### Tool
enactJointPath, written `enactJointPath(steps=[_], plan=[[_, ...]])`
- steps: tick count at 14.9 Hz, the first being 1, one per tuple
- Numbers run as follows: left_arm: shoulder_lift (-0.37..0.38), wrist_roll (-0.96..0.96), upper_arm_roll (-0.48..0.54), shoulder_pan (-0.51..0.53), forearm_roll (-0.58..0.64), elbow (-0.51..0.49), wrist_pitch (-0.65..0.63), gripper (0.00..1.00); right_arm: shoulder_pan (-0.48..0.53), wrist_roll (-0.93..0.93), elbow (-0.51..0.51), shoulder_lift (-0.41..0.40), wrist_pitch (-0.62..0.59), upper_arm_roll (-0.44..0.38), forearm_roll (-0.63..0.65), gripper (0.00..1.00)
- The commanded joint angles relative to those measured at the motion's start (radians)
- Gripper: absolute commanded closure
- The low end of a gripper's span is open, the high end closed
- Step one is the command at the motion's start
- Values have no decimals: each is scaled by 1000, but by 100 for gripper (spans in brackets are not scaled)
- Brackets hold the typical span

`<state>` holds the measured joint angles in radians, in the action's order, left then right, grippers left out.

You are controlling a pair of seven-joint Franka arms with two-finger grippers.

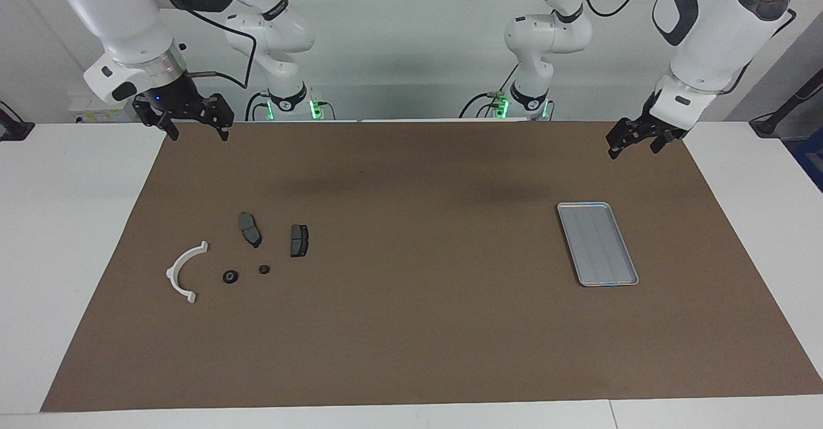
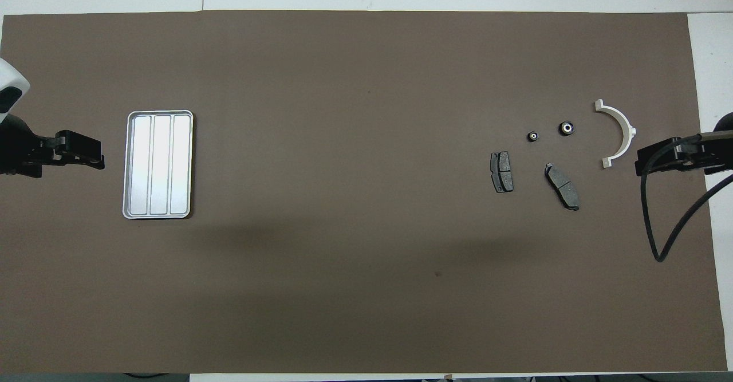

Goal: Pick bearing gear from pile to tray

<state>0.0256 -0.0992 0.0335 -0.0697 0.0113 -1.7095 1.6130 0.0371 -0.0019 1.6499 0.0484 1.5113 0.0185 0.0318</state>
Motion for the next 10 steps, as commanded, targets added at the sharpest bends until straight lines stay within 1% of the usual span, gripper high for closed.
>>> enactJointPath(steps=[1, 4, 6, 7, 8, 10], plan=[[16, 1, -14, 15, 16, -12, -4, 0, 21, 7, 13, 16, 1, 9, -15, 0], [16, 3, -14, 15, 16, -12, -4, 0, 30, -3, 14, 16, 3, 9, -16, 0], [16, 3, -14, 15, 16, -12, -4, 0, 61, -24, 16, 13, 9, 8, -52, 0], [16, 3, -14, 15, 16, -12, -4, 0, 81, -41, 16, 1, 32, 8, -81, 0], [16, 1, -14, 15, 16, -12, -4, 0, 81, -55, 17, -10, 67, 8, -78, 0], [16, 1, -14, 15, 16, -12, -4, 0, 78, -55, 11, -62, 127, 9, -61, 0]])
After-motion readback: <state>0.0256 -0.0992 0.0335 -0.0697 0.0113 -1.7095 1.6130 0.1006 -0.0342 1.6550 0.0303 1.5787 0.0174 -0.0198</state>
